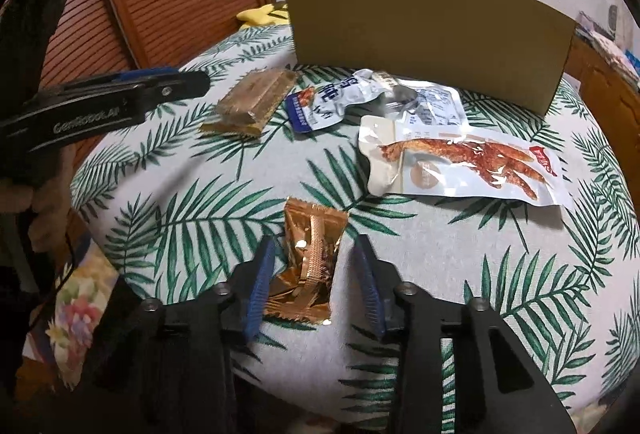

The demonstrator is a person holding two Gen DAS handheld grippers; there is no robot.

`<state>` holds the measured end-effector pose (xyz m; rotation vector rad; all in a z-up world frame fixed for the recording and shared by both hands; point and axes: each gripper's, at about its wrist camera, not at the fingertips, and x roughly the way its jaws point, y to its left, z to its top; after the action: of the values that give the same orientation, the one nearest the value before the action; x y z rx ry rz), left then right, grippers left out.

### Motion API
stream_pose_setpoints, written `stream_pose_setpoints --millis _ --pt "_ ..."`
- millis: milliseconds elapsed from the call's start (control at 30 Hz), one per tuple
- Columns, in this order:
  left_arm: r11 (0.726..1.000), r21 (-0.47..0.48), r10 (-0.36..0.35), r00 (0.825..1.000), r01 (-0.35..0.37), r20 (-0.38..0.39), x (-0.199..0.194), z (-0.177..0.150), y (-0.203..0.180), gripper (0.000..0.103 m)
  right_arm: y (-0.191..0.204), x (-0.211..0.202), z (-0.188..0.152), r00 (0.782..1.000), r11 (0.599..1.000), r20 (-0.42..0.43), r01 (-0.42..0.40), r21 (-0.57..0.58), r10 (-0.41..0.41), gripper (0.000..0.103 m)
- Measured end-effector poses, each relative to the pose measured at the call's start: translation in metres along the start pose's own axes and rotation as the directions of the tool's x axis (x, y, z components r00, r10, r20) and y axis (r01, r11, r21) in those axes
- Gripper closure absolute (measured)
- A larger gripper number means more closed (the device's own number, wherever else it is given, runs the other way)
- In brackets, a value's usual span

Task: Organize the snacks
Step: 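Grasp the brown wafer pack with the left tool while the right tool grasps the gold candy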

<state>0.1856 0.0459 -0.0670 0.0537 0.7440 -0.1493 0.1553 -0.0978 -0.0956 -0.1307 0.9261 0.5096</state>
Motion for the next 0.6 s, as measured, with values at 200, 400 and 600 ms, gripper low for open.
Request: stream_pose_setpoints --millis 200,400,600 --pt "1.000 -0.010 -0.014 1.000 0.014 -0.015 0.011 0.003 0.000 0.056 0.007 -0.002 -0.004 1.000 0.999 -0.008 -0.004 -0.047 0.004 0.081" --pt "0.998 -0.037 -0.045 0.997 0.043 -0.063 0.033 0.013 0.002 0.056 -0.003 -0.010 -0.003 1.000 1.000 0.025 -0.009 -0.026 0.010 0.082" --pt "0.997 -0.064 -0.047 0.992 0.040 -0.115 0.059 0.025 0.002 0.056 -0.024 -0.021 0.005 0.997 1.000 0.076 0.000 0.013 -0.001 0.082"
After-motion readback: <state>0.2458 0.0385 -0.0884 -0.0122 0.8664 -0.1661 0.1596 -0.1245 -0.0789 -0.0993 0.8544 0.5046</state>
